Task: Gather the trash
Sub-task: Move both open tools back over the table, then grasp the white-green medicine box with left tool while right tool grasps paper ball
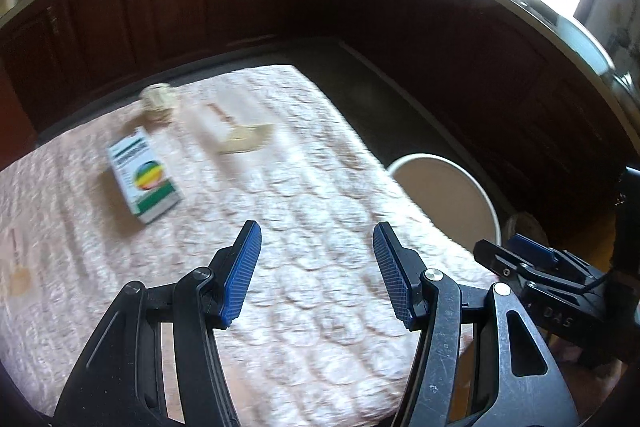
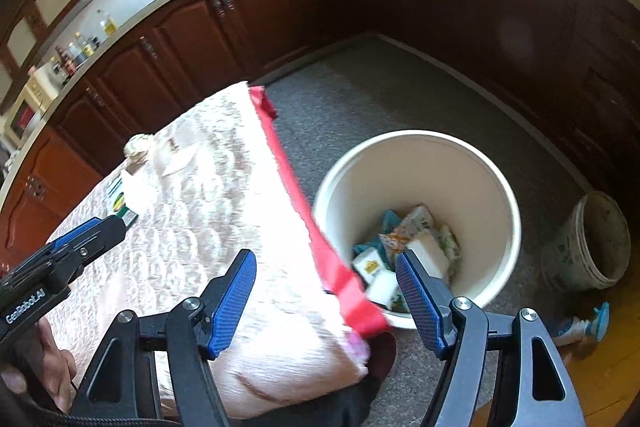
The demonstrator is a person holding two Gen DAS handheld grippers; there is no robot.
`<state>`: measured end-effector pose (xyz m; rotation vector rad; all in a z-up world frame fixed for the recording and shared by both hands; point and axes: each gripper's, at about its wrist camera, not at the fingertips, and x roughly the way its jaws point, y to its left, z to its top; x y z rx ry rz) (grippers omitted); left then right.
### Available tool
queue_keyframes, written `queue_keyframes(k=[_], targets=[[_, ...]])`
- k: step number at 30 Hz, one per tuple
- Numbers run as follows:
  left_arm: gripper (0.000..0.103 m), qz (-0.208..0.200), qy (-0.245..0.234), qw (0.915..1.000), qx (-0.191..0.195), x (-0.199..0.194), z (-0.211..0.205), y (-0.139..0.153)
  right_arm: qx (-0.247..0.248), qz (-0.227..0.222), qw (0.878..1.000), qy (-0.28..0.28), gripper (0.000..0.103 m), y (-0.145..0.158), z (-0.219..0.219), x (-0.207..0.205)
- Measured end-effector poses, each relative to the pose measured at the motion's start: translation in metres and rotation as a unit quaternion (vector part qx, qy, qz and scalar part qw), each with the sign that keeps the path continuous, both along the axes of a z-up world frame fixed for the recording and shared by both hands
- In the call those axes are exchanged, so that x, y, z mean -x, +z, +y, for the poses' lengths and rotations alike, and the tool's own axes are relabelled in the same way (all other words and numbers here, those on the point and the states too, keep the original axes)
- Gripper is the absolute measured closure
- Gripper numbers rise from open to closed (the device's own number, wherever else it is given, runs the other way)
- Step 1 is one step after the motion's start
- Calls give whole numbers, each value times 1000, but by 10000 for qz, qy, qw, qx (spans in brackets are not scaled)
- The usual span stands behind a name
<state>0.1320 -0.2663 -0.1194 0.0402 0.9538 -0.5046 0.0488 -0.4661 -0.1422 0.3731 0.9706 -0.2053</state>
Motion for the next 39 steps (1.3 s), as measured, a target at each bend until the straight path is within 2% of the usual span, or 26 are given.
queue_keyframes(k=[10,18,22,27,36,39], targets=[[46,40,668,9978,-6,-13,64,-1,44,-86,9981,604,32,3,60,-35],[46,356,1097,9931,205,-30,111,-9,89,-99,9943,1053,29,3,102,-65],[37,548,1249,9901,346,-43,123,-14,154,-58,9919,1263,28,-1,120,-81],[33,750,1448,9859,371,-71,125,-26,228,60,9891,1457,28,-8,134,-98],[33,1073,2149,9707,57,-134,110,-65,154,171,9895,1424,28,-18,117,-112],[33,1087,2179,9698,-105,-146,101,-73,97,179,9895,1433,28,-20,113,-115]])
